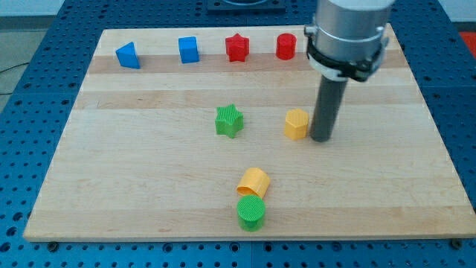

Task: Place the yellow heart parallel to the green star

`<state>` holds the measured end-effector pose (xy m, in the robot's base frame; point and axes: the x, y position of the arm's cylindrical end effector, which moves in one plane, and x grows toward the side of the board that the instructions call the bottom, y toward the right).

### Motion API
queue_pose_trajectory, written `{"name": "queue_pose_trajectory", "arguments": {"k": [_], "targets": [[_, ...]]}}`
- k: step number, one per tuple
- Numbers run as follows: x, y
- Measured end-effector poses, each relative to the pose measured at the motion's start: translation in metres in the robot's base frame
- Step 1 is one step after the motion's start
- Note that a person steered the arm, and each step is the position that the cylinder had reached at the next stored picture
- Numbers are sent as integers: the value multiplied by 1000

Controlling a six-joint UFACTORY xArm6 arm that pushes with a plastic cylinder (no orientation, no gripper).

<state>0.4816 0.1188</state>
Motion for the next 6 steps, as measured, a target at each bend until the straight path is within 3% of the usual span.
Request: {"name": "queue_pose_trajectory", "arguments": {"k": [1,4,5,6], "targets": [[22,-44],[-29,-62],[47,-42],[85,-52]]}}
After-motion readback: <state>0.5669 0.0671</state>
